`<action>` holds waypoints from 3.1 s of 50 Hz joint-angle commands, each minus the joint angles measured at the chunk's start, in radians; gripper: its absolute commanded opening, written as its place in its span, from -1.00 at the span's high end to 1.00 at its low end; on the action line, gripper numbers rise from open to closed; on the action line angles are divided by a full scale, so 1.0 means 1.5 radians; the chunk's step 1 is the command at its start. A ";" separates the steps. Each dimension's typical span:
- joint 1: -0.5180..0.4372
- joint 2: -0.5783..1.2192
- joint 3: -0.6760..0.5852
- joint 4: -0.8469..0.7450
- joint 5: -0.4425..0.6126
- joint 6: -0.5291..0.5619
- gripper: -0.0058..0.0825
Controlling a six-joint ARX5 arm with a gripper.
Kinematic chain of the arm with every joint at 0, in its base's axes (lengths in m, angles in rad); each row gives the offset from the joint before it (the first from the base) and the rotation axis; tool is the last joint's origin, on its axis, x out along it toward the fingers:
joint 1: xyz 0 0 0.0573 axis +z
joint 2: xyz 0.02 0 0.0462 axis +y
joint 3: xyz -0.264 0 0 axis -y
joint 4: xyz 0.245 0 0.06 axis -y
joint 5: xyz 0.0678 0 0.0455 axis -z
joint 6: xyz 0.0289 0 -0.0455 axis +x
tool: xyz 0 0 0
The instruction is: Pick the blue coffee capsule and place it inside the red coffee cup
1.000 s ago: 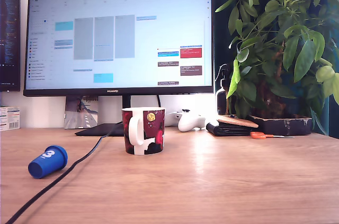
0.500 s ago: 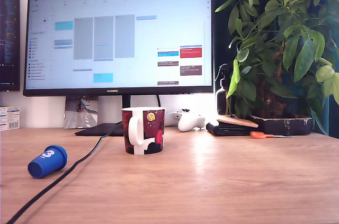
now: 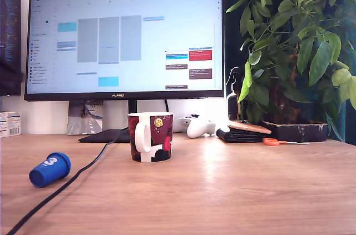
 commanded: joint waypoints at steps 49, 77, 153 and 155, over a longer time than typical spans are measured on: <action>-0.081 0.524 0.144 0.092 -0.213 0.105 -0.91; -0.093 0.556 0.145 0.084 -0.185 0.105 0.71; -0.138 0.701 0.433 0.288 -0.132 0.109 0.83; -0.142 0.711 0.442 0.287 -0.129 0.109 0.83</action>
